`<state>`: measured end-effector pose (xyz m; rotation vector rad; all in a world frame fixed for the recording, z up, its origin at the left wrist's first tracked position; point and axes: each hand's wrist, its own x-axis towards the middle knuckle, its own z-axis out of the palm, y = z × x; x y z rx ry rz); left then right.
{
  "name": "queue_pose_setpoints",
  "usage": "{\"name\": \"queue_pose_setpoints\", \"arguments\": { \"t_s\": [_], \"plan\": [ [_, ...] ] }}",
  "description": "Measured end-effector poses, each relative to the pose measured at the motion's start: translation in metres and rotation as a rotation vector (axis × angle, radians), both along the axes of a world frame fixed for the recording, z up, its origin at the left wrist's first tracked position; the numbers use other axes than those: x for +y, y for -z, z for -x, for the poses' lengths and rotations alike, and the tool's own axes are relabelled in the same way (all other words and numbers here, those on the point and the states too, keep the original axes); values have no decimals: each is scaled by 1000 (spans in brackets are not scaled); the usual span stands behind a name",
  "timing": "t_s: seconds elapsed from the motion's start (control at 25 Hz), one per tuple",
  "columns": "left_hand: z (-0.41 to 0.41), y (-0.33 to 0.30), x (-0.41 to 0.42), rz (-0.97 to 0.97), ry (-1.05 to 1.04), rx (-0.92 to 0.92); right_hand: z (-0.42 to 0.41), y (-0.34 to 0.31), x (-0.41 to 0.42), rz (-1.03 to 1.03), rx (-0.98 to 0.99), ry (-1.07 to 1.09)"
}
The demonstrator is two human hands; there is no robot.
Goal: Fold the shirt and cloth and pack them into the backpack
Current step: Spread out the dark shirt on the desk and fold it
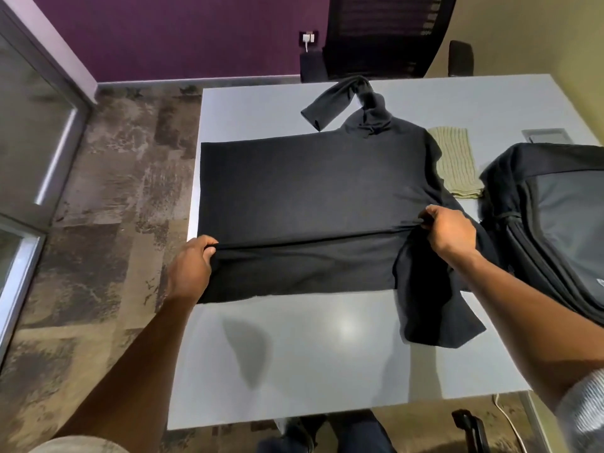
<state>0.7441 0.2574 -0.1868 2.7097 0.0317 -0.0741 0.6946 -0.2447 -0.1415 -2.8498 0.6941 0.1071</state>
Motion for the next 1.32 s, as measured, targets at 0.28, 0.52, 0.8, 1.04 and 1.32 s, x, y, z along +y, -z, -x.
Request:
{"name": "queue_pose_setpoints", "arguments": {
  "t_s": [0.28, 0.52, 0.8, 1.04, 1.32],
  "plan": [
    [-40, 11, -10, -139, -64, -1, -68, 11, -12, 0, 71, -128],
    [-68, 15, -20, -230, -97, 35, -106, 20, -19, -33, 70, -214],
    [-62, 15, -34, -75, -202, -97, -137, 33, -33, -187, 163, -142],
    [-20, 30, -119, 78, 53, -172, -106, 26, 29, -310, -274, -153],
    [17, 62, -187, -219, 327, 50, -11, 99, 148, -284, -40, -487]
  ]
}}
